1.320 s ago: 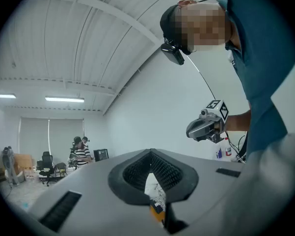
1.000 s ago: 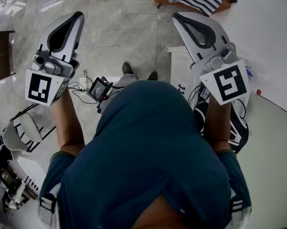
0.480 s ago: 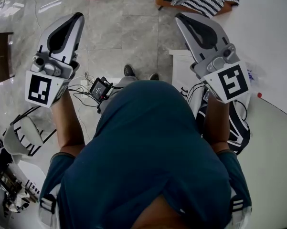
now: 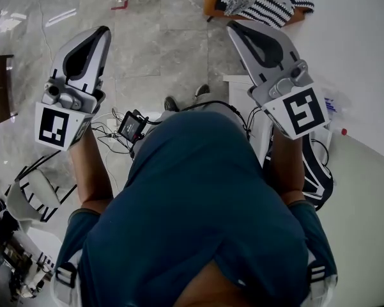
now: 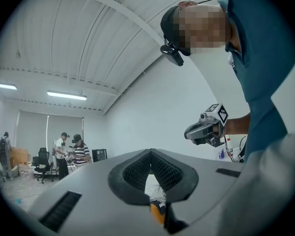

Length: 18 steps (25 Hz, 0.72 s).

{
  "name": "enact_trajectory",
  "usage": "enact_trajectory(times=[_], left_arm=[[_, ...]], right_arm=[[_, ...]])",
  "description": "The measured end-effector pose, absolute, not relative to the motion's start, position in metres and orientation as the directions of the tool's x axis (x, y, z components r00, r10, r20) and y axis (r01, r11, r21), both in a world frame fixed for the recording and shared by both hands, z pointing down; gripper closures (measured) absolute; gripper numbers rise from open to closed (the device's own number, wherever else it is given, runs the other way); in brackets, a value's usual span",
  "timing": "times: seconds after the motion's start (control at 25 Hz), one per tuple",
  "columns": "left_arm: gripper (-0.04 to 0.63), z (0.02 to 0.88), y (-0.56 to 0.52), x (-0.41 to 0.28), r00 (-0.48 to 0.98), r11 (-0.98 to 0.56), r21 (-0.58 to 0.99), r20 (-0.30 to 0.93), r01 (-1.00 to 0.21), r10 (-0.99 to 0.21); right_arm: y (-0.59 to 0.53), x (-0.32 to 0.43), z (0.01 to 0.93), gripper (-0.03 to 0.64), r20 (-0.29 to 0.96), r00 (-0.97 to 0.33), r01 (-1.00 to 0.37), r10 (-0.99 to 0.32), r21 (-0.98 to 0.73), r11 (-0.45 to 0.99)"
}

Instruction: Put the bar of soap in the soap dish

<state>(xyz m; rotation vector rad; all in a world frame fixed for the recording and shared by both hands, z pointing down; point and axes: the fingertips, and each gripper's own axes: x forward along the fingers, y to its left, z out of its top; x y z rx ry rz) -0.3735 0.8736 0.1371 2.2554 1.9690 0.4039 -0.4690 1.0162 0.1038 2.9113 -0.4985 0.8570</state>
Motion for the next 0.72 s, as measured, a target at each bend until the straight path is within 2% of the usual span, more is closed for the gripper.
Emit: enact_trajectory(times=[0.12, 0.48, 0.72], left_arm=[[0.592, 0.151, 0.888, -0.366, 0.125, -0.162, 0.25, 0.157, 0.955, 0.98], [0.592, 0.161, 0.967, -0.327, 0.184, -0.214, 0.215, 0.153, 0.953, 0.971], [0.592, 0.177, 0.99, -0.297, 0.259, -0.293, 0.151, 0.209, 0.944, 0.943]], right_arm=[[1.035, -0.462, 0.112, 0.603, 0.532, 0.79, -0.338, -0.305, -0.038, -0.94], [1.118, -0.423, 0.139, 0.603, 0.502, 0.792, -0.368, -0.347, -0.059, -0.928], [1.157, -0.396, 0.158, 0.604, 0.496, 0.774, -0.413, -0.393, -0.075, -0.908]])
